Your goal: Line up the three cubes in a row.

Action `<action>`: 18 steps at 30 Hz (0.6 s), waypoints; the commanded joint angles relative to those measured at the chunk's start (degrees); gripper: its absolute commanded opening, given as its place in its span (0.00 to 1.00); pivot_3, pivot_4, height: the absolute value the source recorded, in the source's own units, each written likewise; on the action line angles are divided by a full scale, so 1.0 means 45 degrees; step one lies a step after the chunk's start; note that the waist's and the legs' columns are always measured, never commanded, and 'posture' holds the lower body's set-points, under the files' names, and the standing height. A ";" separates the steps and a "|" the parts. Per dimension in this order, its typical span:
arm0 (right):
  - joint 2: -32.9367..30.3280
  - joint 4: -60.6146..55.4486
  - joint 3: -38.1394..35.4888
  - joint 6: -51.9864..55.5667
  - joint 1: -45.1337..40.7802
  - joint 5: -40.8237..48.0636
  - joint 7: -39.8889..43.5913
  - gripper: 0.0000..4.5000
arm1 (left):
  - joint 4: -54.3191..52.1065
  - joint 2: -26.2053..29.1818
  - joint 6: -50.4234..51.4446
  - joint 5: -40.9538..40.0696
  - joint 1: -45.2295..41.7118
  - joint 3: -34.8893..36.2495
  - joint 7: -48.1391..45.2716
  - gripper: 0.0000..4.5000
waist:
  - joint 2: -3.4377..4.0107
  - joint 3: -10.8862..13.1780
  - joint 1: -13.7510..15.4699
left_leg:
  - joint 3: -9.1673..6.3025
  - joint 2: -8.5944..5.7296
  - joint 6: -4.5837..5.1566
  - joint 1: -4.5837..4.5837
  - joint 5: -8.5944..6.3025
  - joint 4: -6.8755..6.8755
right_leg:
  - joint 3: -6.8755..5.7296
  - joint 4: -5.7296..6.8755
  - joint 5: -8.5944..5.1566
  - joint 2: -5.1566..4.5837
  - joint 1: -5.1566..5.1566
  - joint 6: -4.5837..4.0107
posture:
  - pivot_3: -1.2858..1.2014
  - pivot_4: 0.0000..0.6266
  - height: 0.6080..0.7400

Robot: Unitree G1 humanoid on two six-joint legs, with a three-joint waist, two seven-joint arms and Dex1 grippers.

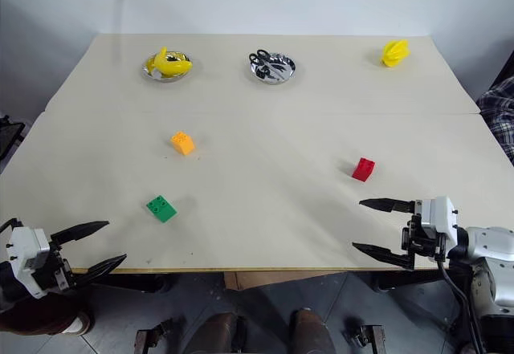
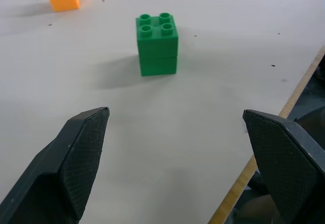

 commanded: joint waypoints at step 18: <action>0.0514 0.0335 -0.5034 -0.0263 0.3285 0.0377 -0.3543 1.00 | -0.4063 -0.0120 0.2856 -0.2314 -0.1527 -0.1801 -0.0676 1.00 | 0.0003 -0.0001 0.0051 | -0.0012 -0.0007 0.0005 -0.0012 -0.0004 0.0011 | -0.0006 -0.0010 0.0000 -0.0002 0.0015 0.0001 | 0.52 0.24 1.00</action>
